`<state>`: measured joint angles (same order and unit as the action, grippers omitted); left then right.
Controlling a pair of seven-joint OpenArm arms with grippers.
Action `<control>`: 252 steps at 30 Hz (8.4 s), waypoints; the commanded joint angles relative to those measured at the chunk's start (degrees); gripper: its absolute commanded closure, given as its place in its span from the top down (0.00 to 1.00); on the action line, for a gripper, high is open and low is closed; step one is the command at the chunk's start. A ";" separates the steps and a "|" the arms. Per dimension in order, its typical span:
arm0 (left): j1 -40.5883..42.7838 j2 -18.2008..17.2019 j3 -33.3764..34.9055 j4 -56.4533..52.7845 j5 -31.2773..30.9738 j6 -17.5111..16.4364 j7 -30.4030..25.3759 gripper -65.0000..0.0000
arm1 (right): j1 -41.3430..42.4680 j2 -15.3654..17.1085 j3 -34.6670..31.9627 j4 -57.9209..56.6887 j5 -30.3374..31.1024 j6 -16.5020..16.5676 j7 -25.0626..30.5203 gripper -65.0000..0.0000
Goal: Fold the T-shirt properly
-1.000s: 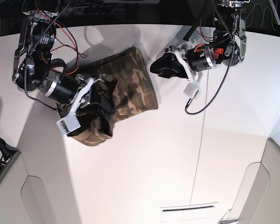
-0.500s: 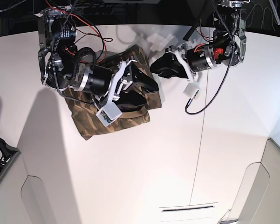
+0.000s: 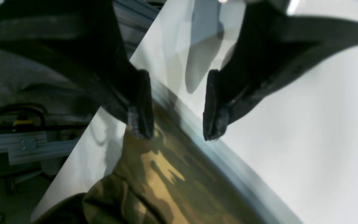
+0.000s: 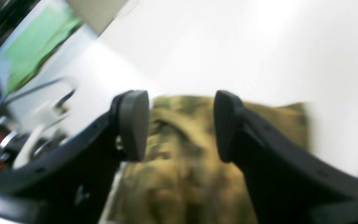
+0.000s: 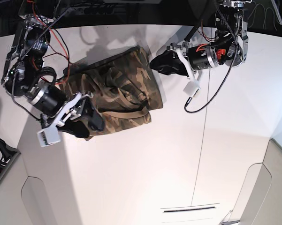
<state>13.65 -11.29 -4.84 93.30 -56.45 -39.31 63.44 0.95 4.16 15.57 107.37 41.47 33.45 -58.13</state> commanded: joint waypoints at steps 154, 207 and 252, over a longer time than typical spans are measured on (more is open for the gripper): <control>-4.33 -2.43 17.77 19.80 34.99 19.19 -15.52 0.14 | 21.53 -1.14 1.86 -40.59 -11.91 0.39 18.78 0.17; -11.08 1.07 6.32 -6.64 33.18 13.38 -20.81 0.14 | 13.49 9.60 -17.42 -39.89 -7.54 0.44 16.90 0.00; 18.73 -18.93 -3.61 25.42 28.96 17.59 -14.69 0.02 | -21.46 16.31 -3.30 -5.40 7.67 0.85 -1.07 0.00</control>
<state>32.38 -29.58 -8.23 117.69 -27.27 -21.50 49.60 -20.51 19.88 11.99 100.97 47.92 33.85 -59.94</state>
